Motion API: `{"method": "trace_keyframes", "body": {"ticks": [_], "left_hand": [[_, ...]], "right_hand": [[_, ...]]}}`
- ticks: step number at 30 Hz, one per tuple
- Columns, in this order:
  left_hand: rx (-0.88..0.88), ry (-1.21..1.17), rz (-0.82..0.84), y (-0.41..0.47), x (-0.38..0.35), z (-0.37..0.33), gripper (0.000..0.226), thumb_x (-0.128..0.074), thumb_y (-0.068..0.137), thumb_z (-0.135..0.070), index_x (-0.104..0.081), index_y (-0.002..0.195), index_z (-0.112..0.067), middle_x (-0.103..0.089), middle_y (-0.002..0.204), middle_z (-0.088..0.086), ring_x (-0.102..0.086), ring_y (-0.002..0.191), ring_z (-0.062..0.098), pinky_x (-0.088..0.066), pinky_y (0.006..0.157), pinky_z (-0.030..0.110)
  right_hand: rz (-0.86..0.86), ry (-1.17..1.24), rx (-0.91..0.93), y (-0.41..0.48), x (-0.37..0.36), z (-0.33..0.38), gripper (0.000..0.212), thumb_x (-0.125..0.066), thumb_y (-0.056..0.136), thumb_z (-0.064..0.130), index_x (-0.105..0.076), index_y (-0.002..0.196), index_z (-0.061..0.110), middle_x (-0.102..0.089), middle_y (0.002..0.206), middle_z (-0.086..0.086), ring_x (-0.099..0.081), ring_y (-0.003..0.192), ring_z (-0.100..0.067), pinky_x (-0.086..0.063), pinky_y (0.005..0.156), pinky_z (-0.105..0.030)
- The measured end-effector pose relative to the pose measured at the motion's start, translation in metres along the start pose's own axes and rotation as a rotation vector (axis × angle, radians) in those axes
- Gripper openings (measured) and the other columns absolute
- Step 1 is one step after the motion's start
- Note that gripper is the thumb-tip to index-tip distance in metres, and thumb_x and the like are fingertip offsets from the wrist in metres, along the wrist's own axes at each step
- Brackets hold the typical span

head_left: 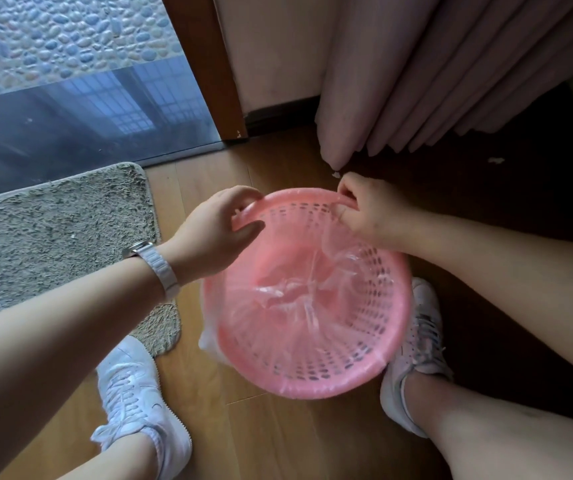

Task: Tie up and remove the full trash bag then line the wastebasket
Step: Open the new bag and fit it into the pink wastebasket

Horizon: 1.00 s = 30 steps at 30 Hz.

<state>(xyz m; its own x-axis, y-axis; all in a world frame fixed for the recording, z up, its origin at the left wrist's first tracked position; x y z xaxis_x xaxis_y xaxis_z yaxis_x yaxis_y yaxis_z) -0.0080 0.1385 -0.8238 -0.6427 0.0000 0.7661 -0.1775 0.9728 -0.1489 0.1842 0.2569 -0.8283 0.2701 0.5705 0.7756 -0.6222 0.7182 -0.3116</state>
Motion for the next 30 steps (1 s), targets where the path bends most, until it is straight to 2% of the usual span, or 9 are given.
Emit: {"method": "trace_keyframes", "body": {"ticks": [4, 9, 11, 13, 15, 16, 21, 27, 30], "left_hand": [[0.035, 0.011, 0.011, -0.01, 0.016, 0.019, 0.027, -0.067, 0.085, -0.021, -0.065, 0.112, -0.023, -0.06, 0.098, -0.004, -0.058, 0.083, 0.016, -0.044, 0.076, 0.028], [0.104, -0.008, 0.077, -0.021, 0.027, 0.03, 0.033, -0.066, 0.083, -0.034, -0.062, 0.116, -0.029, -0.06, 0.09, -0.016, -0.059, 0.078, -0.001, -0.045, 0.066, 0.017], [0.171, -0.017, 0.127, -0.027, 0.028, 0.037, 0.031, -0.066, 0.083, -0.032, -0.062, 0.113, -0.03, -0.062, 0.087, -0.016, -0.06, 0.076, -0.002, -0.043, 0.063, 0.014], [0.217, -0.015, 0.166, -0.034, 0.028, 0.044, 0.017, -0.066, 0.082, -0.027, -0.065, 0.099, -0.03, -0.064, 0.082, -0.012, -0.06, 0.073, 0.003, -0.042, 0.06, 0.015], [0.232, -0.005, 0.183, -0.039, 0.029, 0.049, 0.003, -0.064, 0.082, -0.022, -0.065, 0.083, -0.025, -0.064, 0.073, -0.01, -0.056, 0.065, 0.005, -0.04, 0.055, 0.018], [0.237, -0.008, 0.183, -0.041, 0.029, 0.051, 0.006, -0.063, 0.083, -0.02, -0.065, 0.08, -0.024, -0.064, 0.072, -0.009, -0.055, 0.063, 0.004, -0.039, 0.055, 0.018], [0.228, -0.035, 0.157, -0.046, 0.026, 0.064, 0.01, -0.061, 0.088, -0.019, -0.067, 0.089, -0.027, -0.065, 0.077, -0.016, -0.058, 0.068, -0.008, -0.039, 0.054, 0.005], [0.222, 0.007, 0.173, -0.045, -0.005, 0.077, 0.02, -0.06, 0.085, -0.013, -0.054, 0.068, -0.02, -0.058, 0.062, -0.005, -0.049, 0.056, 0.017, -0.039, 0.05, 0.031], [0.228, 0.018, 0.191, -0.043, -0.014, 0.079, 0.014, -0.065, 0.081, -0.013, -0.056, 0.07, -0.014, -0.062, 0.065, 0.001, -0.055, 0.063, 0.029, -0.046, 0.053, 0.041]], "right_hand": [[-0.005, -0.215, -0.021, 0.004, 0.002, 0.005, 0.02, -0.059, 0.082, 0.035, -0.046, 0.082, 0.02, -0.055, 0.081, 0.001, -0.05, 0.071, -0.024, -0.032, 0.054, -0.03], [-0.035, -0.355, 0.219, 0.014, -0.004, 0.053, 0.035, -0.061, 0.08, 0.039, -0.053, 0.105, 0.016, -0.05, 0.107, -0.005, -0.05, 0.098, -0.026, -0.042, 0.074, -0.035], [-0.016, -0.395, 0.314, 0.016, -0.013, 0.072, 0.038, -0.06, 0.083, 0.038, -0.054, 0.113, 0.016, -0.05, 0.112, -0.006, -0.049, 0.101, -0.027, -0.045, 0.081, -0.039], [-0.007, -0.416, 0.394, 0.017, -0.023, 0.087, 0.034, -0.057, 0.087, 0.034, -0.055, 0.116, 0.017, -0.051, 0.114, -0.005, -0.048, 0.102, -0.026, -0.044, 0.085, -0.044], [-0.002, -0.392, 0.434, 0.02, -0.032, 0.097, 0.029, -0.054, 0.091, 0.031, -0.056, 0.117, 0.018, -0.051, 0.115, -0.004, -0.048, 0.103, -0.026, -0.043, 0.086, -0.042], [0.006, -0.368, 0.438, 0.022, -0.036, 0.1, 0.026, -0.052, 0.093, 0.029, -0.056, 0.116, 0.018, -0.051, 0.114, -0.005, -0.048, 0.103, -0.026, -0.042, 0.084, -0.04], [0.021, -0.27, 0.376, 0.027, -0.045, 0.095, 0.016, -0.05, 0.094, 0.019, -0.057, 0.108, 0.016, -0.051, 0.106, -0.005, -0.046, 0.098, -0.025, -0.034, 0.073, -0.034], [0.013, -0.284, 0.348, 0.028, -0.049, 0.088, 0.014, -0.049, 0.094, 0.022, -0.055, 0.107, 0.018, -0.05, 0.104, -0.002, -0.047, 0.099, -0.024, -0.027, 0.073, -0.033], [0.017, -0.278, 0.343, 0.029, -0.049, 0.087, 0.014, -0.049, 0.095, 0.023, -0.054, 0.107, 0.02, -0.05, 0.104, -0.002, -0.047, 0.098, -0.024, -0.029, 0.074, -0.034]]}}
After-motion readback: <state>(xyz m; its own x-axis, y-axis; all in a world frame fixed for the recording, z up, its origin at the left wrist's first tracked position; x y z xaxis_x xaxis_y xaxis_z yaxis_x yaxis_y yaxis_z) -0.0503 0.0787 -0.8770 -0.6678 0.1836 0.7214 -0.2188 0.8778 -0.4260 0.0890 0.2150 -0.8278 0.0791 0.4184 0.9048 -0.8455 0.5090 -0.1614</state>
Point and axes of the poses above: each hand's wrist, its own y-axis towards the middle knuckle, its own x-axis out of the back of the hand, z = x × y, the point moved 6 cm from there along y, towards the middle knuckle
